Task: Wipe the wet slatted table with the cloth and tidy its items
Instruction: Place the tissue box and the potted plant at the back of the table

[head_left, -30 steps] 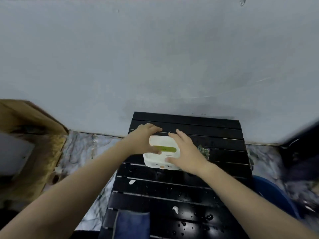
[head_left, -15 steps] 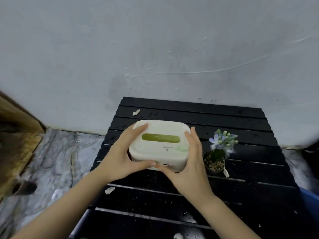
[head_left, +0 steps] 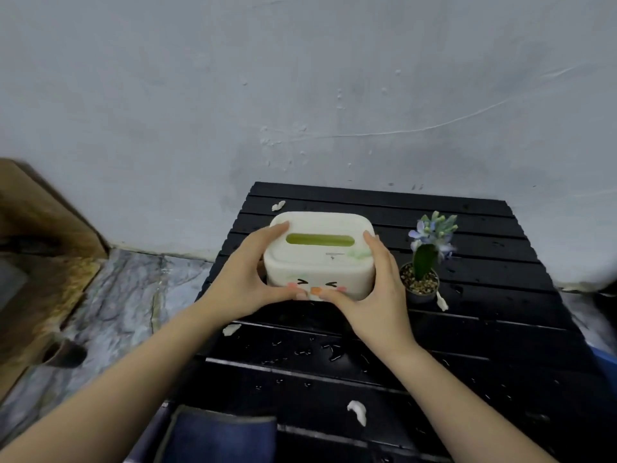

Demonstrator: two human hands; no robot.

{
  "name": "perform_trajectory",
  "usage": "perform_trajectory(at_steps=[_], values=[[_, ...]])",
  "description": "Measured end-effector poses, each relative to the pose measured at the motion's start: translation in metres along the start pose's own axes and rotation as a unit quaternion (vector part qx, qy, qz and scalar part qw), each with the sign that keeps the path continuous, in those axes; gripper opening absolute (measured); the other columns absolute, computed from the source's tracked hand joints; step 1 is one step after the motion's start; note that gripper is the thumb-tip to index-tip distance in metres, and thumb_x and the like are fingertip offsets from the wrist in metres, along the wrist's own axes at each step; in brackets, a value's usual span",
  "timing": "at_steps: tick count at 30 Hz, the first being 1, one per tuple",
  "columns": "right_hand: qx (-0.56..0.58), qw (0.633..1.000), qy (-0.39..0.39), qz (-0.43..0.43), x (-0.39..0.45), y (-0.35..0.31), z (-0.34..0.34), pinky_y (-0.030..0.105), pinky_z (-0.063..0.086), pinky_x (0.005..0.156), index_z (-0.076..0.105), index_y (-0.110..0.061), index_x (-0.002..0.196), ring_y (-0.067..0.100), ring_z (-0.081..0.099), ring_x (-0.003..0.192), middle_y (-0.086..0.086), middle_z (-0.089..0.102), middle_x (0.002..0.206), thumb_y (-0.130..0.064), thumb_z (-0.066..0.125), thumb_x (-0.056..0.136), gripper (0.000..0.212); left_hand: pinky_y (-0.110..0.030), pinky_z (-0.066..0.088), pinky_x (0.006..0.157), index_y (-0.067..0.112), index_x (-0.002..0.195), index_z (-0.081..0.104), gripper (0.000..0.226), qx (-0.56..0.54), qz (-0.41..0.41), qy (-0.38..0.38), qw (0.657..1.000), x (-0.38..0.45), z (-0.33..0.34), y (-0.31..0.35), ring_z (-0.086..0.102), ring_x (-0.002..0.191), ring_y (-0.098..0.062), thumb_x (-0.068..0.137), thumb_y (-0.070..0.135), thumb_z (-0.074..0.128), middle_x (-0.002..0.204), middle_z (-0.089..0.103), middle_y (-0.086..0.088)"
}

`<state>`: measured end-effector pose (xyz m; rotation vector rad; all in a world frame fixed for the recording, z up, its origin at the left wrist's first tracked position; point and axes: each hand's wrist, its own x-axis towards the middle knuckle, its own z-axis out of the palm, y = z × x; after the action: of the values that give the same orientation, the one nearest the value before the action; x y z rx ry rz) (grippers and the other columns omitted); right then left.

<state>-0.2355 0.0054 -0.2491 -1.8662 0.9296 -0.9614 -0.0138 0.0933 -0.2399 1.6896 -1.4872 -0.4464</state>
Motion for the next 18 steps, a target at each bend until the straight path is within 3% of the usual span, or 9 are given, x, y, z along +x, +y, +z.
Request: perform_trajectory(at_steps=[4,11,15,18], values=[[0.003,1.000,0.004,-0.004,0.007,-0.002,0.004,-0.007,0.020,0.095,0.026,-0.041,0.146,-0.008,0.027,0.134,-0.016,0.028,0.151,-0.040,0.090,0.062,0.105,-0.038,0.055,0.099,0.046,0.146,0.037,0.106,-0.014,-0.002,0.031,0.999,0.003,0.002,-0.002,0.048,0.134,-0.007,0.056,0.054,0.093,0.145,0.042,0.025],[0.027,0.996,0.075,-0.029,0.072,-0.011,0.012,-0.005,0.029,0.090,0.032,-0.032,0.145,-0.022,0.032,0.121,-0.012,0.036,0.142,-0.023,0.090,0.064,0.100,-0.040,0.055,0.099,0.045,0.143,0.040,0.101,-0.052,0.004,0.073,0.996,0.068,-0.005,0.001,0.055,0.127,-0.012,0.056,0.057,0.089,0.141,0.048,0.021],[0.028,0.993,0.110,-0.027,0.111,-0.004,0.024,-0.005,0.028,0.094,0.030,-0.030,0.146,-0.006,0.036,0.126,-0.008,0.036,0.144,-0.013,0.085,0.070,0.096,-0.042,0.053,0.100,0.042,0.143,0.039,0.099,-0.067,0.007,0.087,0.994,0.110,0.000,-0.005,0.055,0.125,-0.014,0.058,0.047,0.089,0.138,0.051,0.013],[0.037,0.990,0.133,-0.017,0.132,0.006,0.030,0.011,0.036,0.104,0.027,-0.033,0.147,0.002,0.036,0.132,-0.008,0.036,0.145,-0.009,0.082,0.072,0.097,-0.041,0.051,0.104,0.044,0.144,0.037,0.098,-0.072,0.008,0.091,0.993,0.135,0.009,-0.015,0.052,0.129,-0.012,0.060,0.044,0.088,0.141,0.049,0.015]])
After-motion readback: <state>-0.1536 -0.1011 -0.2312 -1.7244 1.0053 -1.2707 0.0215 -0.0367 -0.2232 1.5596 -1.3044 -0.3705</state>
